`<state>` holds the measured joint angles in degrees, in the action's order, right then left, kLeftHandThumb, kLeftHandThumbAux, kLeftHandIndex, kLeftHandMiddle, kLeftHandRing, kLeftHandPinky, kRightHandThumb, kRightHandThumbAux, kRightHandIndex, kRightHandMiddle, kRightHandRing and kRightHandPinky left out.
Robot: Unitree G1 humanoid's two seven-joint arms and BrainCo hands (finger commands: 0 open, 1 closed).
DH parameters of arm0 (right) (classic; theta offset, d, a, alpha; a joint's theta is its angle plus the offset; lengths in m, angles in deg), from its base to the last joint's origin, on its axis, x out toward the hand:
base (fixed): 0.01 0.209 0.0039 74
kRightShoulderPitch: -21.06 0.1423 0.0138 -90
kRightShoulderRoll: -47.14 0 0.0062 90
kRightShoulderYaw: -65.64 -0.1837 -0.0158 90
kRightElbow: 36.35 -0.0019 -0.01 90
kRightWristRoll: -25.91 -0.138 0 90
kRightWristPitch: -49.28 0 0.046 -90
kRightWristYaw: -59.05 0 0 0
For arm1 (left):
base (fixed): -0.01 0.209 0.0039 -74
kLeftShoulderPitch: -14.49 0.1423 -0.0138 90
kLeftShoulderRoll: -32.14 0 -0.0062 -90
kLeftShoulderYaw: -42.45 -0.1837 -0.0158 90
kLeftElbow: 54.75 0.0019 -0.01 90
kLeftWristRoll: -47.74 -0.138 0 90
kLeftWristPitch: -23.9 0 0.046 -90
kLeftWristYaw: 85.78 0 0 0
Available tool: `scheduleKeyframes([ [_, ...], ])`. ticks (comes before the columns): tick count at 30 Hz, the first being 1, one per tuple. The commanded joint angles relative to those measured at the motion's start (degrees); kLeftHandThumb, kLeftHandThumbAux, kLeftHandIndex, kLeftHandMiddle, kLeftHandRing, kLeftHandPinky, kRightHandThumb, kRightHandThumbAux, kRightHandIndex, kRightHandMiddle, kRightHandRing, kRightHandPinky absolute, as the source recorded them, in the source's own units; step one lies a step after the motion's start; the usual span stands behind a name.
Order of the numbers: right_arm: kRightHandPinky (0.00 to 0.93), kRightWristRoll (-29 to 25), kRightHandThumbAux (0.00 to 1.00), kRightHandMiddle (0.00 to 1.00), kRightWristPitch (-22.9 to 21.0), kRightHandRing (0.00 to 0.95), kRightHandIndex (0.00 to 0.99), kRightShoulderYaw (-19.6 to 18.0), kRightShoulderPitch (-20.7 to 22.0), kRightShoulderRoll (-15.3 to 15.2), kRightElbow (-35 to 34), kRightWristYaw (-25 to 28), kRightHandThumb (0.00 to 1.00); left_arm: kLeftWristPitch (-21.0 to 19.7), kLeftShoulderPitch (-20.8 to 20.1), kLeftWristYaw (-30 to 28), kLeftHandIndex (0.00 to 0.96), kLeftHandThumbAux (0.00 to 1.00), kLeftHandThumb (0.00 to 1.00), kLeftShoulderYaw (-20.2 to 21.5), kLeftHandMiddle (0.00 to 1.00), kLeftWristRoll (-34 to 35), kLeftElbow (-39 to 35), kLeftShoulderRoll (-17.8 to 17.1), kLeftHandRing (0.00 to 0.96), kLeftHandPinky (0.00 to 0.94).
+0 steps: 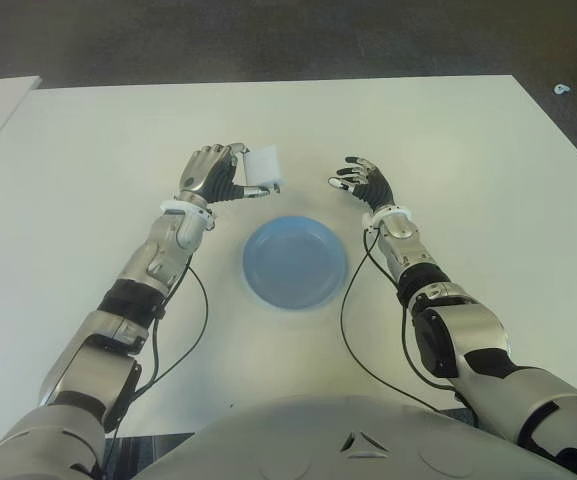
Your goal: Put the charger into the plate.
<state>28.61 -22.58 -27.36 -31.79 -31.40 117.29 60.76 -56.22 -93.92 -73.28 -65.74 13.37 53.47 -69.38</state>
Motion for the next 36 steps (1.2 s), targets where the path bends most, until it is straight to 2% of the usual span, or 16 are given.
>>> scheduleKeyframes([
  [1, 0.343, 0.06, 0.795, 0.363, -1.73, 0.356, 0.175, 0.02, 0.21, 0.44, 1.55, -0.31, 0.201, 2.43, 2.77, -1.32, 0.445, 0.694, 0.728, -0.20, 0.828, -1.97, -2.85, -2.18, 0.818, 0.817],
  [16, 0.356, -0.17, 0.782, 0.364, -1.38, 0.363, 0.171, -0.47, 0.79, 0.60, 2.59, -1.41, 0.229, 10.52, 10.03, -3.55, 0.444, 0.695, 0.729, -0.82, 0.851, -3.77, -9.95, -5.24, 0.844, 0.861],
  [27, 0.359, -0.16, 0.766, 0.369, -1.78, 0.367, 0.169, -0.68, 1.30, 0.65, 3.23, -1.91, 0.235, 14.03, 10.85, -3.09, 0.443, 0.697, 0.726, -1.30, 0.847, -7.44, -9.48, -5.42, 0.840, 0.845],
  [36, 0.350, -0.61, 0.753, 0.367, -1.58, 0.365, 0.169, -1.09, 1.40, 0.83, 3.23, -1.71, 0.250, 15.90, 11.29, -0.76, 0.443, 0.697, 0.726, -1.89, 0.845, -10.31, -7.83, -4.00, 0.838, 0.848],
])
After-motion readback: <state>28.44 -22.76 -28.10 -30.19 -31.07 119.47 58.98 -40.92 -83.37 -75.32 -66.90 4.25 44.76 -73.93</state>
